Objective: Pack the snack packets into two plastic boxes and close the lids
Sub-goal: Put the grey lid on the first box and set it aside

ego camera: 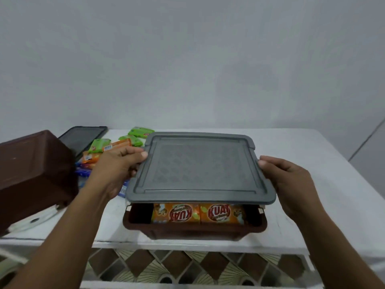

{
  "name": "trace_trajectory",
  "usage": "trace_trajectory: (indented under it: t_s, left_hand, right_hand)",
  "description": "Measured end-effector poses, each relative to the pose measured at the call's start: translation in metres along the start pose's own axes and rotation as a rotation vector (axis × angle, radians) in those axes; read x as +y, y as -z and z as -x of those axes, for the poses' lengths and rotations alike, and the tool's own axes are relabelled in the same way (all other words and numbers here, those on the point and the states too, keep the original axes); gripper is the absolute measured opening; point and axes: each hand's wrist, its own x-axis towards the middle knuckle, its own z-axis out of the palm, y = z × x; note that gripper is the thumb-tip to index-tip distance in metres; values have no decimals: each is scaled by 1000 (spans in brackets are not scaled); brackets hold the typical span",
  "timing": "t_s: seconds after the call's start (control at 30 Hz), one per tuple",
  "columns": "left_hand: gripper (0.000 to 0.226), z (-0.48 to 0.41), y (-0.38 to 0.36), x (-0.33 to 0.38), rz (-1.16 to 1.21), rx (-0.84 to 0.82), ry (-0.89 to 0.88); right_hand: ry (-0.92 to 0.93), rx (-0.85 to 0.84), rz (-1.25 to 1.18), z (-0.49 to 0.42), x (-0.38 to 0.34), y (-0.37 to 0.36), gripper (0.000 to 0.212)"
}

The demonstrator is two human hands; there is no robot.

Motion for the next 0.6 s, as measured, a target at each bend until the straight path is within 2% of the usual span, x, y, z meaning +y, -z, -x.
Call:
trace_trajectory:
  t_s: [0.17, 0.33, 0.47, 0.6]
  left_hand:
    - [2, 12, 6, -7, -120, 34, -12]
    - [7, 28, 6, -20, -212, 77, -84]
    - [13, 30, 6, -22, -285, 85, -130]
    - [13, 25, 8, -34, -185, 99, -49]
  right_hand:
    - [13, 1, 116, 12, 1, 5, 16]
    - [16, -9, 200, 24, 14, 8, 15]
    - [9, 4, 173, 27, 26, 3, 12]
    - [-10, 48, 97, 25, 35, -4, 15]
